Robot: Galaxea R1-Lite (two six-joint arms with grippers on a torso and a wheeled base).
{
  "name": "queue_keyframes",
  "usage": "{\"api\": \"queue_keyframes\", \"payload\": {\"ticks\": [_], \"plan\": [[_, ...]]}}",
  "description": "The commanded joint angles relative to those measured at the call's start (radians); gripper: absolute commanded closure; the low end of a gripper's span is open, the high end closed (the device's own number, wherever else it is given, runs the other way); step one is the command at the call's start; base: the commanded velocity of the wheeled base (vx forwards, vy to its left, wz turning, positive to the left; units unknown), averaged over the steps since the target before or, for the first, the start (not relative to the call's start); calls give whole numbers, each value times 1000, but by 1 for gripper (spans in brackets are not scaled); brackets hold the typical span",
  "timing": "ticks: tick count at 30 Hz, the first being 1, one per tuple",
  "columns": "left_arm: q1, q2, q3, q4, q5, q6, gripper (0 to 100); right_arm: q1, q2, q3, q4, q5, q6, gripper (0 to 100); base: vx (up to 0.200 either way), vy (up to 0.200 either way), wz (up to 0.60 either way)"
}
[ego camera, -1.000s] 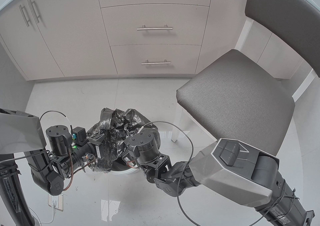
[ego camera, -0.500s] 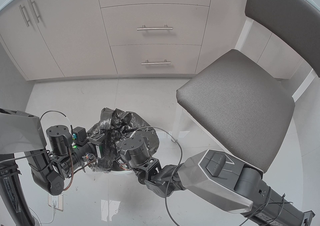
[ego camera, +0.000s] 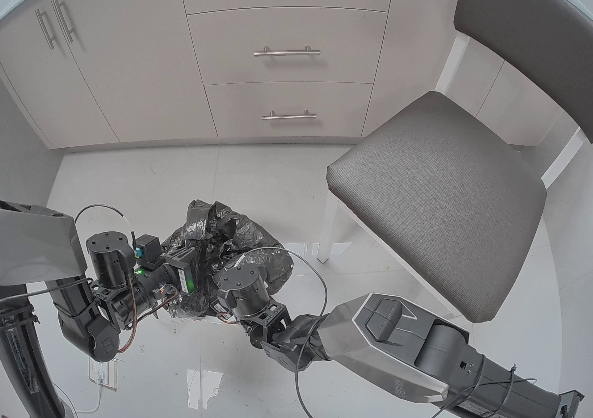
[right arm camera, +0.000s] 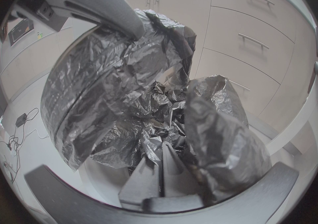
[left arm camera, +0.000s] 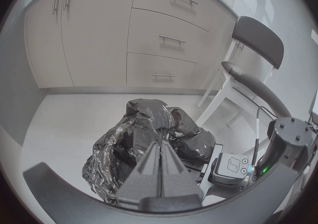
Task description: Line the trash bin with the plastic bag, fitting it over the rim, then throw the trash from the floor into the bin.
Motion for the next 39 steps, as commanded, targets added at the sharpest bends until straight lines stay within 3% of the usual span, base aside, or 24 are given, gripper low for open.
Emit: {"api": "queue_keyframes", "payload": {"ticks": [1,13,14,39], "plan": [[-2,-1,1,-1,0,0,100,0,48,-66,18,-1,20,100,0,0,0],[-6,4,-1,-1,0,0,100,6,56,-89,100,-2,66,100,0,0,0],[-6,4,-1,-1,0,0,100,6,58,-89,98,-2,66,0,0,0,0],[-6,4,1,-1,0,-2,100,35,42,-89,87,-13,74,0,0,0,0]]}}
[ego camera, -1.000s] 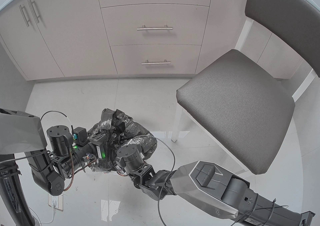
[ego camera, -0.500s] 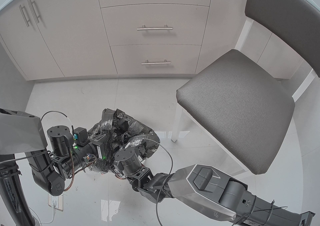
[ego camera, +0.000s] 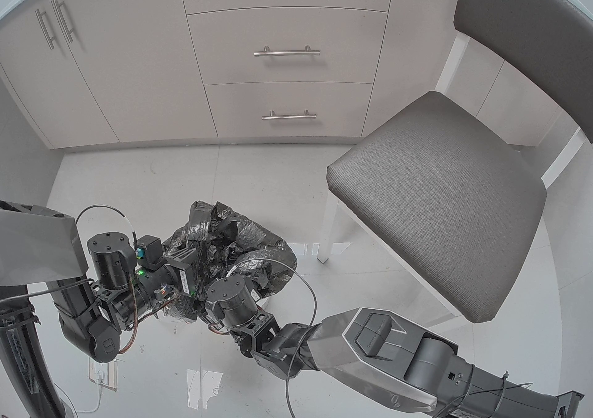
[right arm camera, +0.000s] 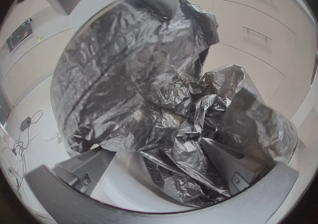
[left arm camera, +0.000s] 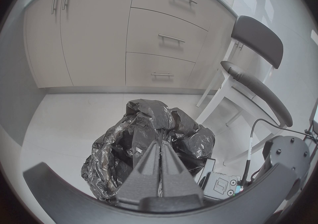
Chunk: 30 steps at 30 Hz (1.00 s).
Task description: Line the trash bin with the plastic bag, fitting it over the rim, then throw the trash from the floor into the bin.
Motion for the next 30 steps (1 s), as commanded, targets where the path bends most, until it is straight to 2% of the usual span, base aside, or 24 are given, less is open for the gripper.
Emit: {"api": "queue_keyframes", "payload": {"ticks": [1,11,21,30], "plan": [[0,2,0,-1,0,-1,100,2,-14,0,-3,-2,4,0,0,0,0],[0,-1,-3,-1,0,0,100,31,-74,127,-37,-5,11,0,0,0,0],[0,-1,-3,-1,3,0,100,53,-174,308,-107,-37,8,0,0,0,0],[0,2,-1,1,3,-1,100,65,-260,382,-139,-60,8,0,0,0,0]]}}
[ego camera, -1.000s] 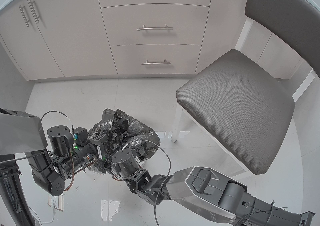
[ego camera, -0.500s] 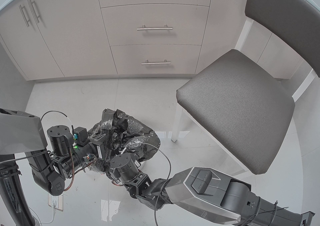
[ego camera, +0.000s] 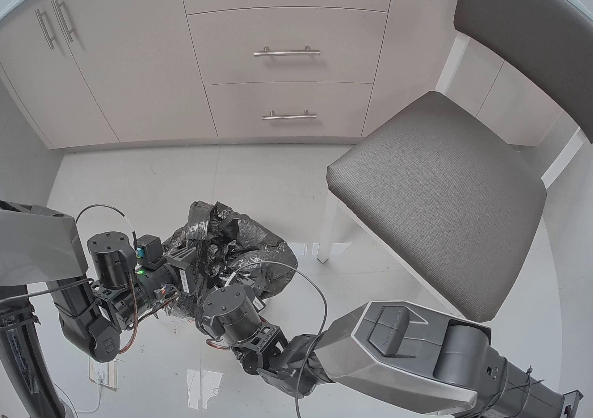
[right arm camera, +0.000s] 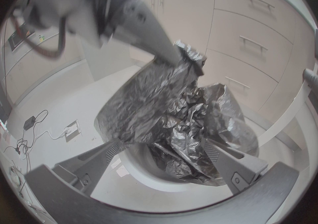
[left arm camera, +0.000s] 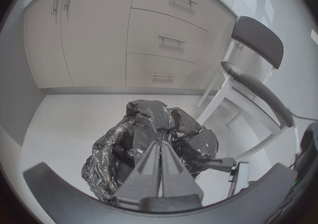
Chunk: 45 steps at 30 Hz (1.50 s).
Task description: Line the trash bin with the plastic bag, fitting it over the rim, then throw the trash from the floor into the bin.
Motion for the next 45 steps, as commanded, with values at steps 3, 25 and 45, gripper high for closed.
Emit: {"api": "queue_keyframes", "payload": {"ticks": [3,25,45], "plan": [[-2,2,3,-1,0,-1,100,5,-88,55,-7,-14,1,0,0,0,0],[-11,-5,3,-1,0,-26,100,24,-130,176,-41,-36,4,0,0,0,0],[-14,-7,4,-1,2,-27,100,4,-238,382,-188,-73,3,0,0,0,0]]}}
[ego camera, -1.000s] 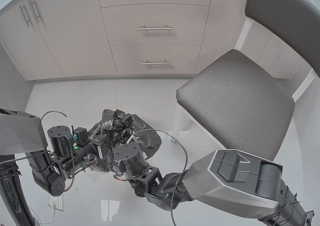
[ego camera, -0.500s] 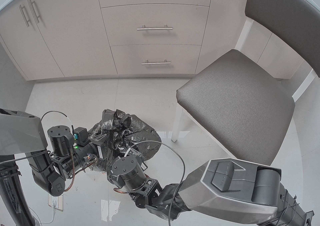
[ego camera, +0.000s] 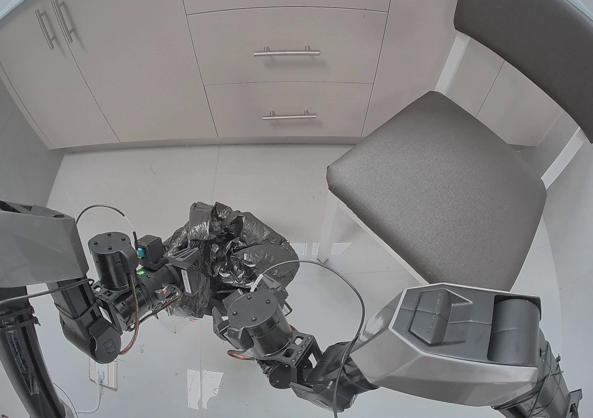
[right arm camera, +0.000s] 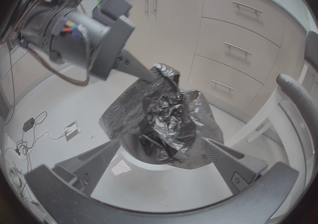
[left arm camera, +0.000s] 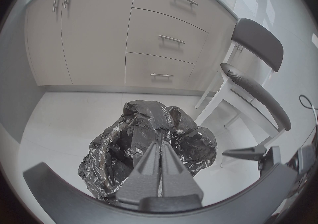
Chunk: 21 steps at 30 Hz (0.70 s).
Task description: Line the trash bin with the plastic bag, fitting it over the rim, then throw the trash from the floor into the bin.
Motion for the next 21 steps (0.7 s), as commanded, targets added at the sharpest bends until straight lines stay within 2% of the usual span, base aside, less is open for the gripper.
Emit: {"api": "queue_keyframes", "payload": {"ticks": [1,10,14,21], "plan": [[-1,-1,5,-1,1,-1,100,-34,-44,12,-11,-24,-3,0,0,0,0],[-5,-9,6,-1,4,-1,100,-155,6,-168,-3,-67,62,0,0,0,0],[-13,-11,12,-1,4,-1,100,-180,43,-246,-3,-80,66,0,0,0,0],[-22,-21,15,-1,4,-1,100,-194,58,-284,-3,-82,97,0,0,0,0]]}}
